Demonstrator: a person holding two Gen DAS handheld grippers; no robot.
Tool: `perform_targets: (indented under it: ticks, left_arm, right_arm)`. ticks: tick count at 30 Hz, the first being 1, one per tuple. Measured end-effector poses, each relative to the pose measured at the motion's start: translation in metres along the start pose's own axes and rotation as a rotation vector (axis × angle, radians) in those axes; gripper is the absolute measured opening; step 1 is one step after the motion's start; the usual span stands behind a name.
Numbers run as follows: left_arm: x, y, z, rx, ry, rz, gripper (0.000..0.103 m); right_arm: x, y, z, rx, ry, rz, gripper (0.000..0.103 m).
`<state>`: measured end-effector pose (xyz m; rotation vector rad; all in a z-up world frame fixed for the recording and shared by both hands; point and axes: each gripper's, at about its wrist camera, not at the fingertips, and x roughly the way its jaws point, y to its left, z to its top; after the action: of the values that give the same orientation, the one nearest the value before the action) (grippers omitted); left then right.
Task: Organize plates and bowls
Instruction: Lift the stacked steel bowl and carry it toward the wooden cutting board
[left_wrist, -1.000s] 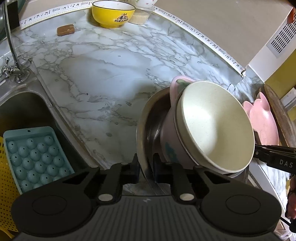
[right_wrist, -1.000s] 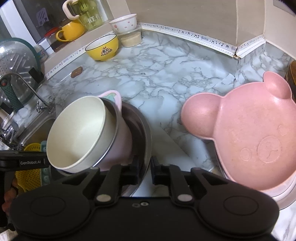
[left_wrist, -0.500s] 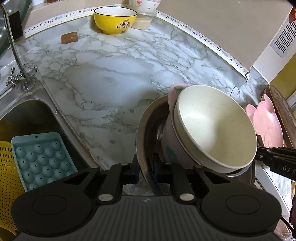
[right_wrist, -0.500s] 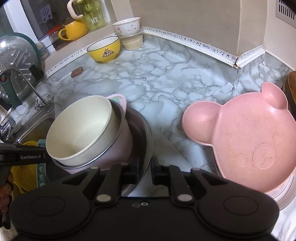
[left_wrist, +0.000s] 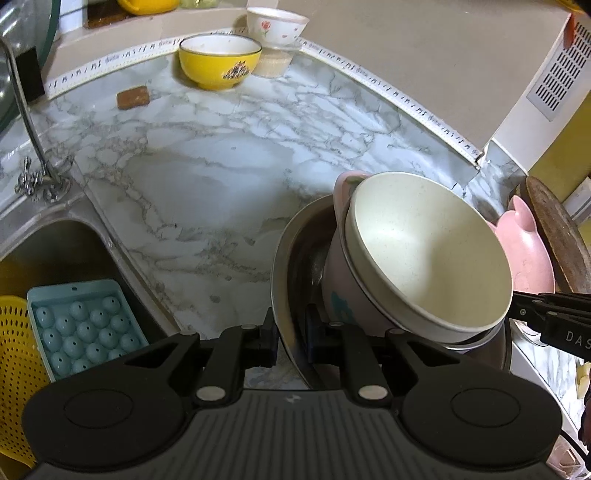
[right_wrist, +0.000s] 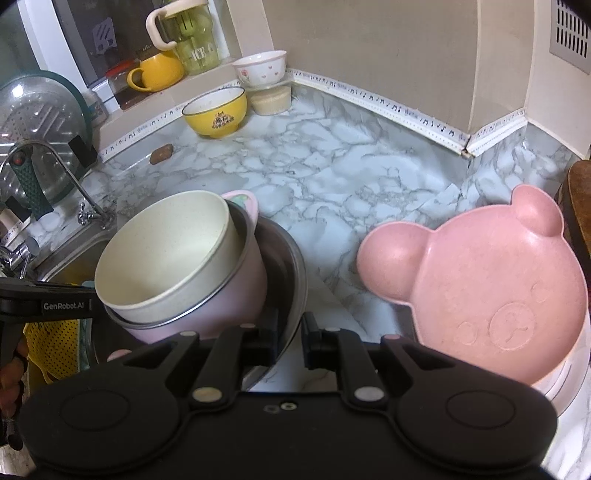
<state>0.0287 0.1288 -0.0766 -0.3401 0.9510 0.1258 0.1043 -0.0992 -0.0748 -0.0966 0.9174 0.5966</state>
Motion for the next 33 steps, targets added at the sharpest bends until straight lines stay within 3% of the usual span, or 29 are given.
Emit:
perform_targets:
  ticks: [16, 33]
  left_arm:
    - [-0.016, -0.064, 0.036, 0.133, -0.050, -0.075, 0.013]
    - [0.021, -0.173, 0.063, 0.313, -0.039, -0.171, 0.013]
  right_arm:
    - [-0.057, -0.031, 0.010, 0.054, -0.111, -0.083, 0.013]
    - [-0.105, -0.109, 0.002, 0.188, -0.185, -0.248, 0.013]
